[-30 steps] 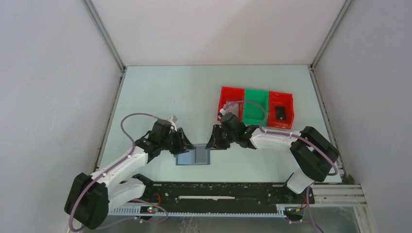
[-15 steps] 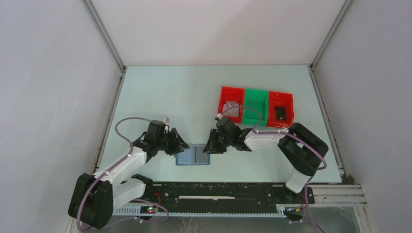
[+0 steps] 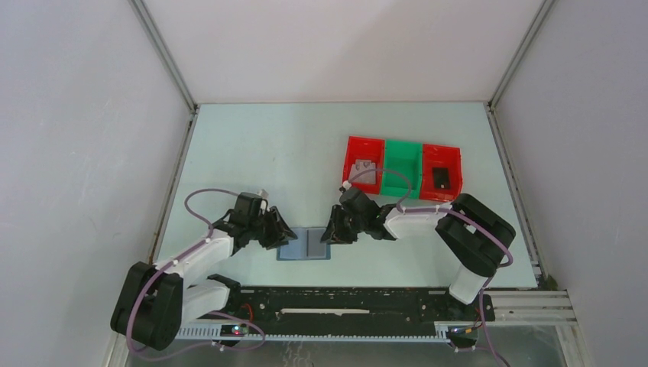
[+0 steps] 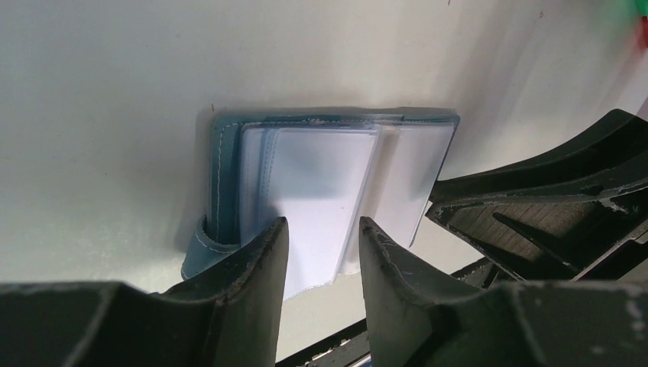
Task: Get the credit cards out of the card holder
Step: Remove the credit card from the card holder.
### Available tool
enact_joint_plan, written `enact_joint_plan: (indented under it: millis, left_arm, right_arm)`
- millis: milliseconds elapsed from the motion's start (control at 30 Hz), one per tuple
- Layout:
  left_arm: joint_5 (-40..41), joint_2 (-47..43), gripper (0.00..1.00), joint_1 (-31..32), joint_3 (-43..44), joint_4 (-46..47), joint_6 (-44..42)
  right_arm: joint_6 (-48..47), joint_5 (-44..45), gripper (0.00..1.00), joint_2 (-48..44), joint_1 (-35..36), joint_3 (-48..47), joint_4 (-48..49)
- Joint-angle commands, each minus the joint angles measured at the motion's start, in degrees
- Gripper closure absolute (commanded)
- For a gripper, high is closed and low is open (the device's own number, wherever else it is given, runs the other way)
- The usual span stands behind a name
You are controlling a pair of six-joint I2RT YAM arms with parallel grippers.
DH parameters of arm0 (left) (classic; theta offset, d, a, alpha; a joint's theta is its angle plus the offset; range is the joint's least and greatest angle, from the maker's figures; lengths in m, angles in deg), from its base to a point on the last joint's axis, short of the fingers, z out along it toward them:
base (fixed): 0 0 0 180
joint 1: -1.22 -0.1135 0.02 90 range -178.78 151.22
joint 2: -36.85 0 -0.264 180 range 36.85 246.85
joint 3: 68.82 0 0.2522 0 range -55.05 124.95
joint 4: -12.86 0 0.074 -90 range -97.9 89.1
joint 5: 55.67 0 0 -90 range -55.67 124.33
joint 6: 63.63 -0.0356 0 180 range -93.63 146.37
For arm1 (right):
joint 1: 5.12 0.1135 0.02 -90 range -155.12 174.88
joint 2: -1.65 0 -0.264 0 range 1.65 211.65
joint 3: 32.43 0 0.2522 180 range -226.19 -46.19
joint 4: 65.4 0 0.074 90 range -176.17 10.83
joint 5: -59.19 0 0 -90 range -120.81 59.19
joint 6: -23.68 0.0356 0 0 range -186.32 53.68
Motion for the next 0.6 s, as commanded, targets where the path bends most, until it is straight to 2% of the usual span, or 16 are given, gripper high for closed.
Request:
enact_joint_plan:
  millis: [0,567]
  left_arm:
    - [0.42,0.56,0.56,-0.46,-0.99,0.78,-1.32]
    - [0.18,0.12,0.56,-0.54,-0.91,0.55,-1.63]
  right_arm:
    - [0.55,0.61,0.62,-0.38,0.88,0.38,2.93]
    - [1.03,-2.21,0.63,-1.26,1.69,0.38,7.11]
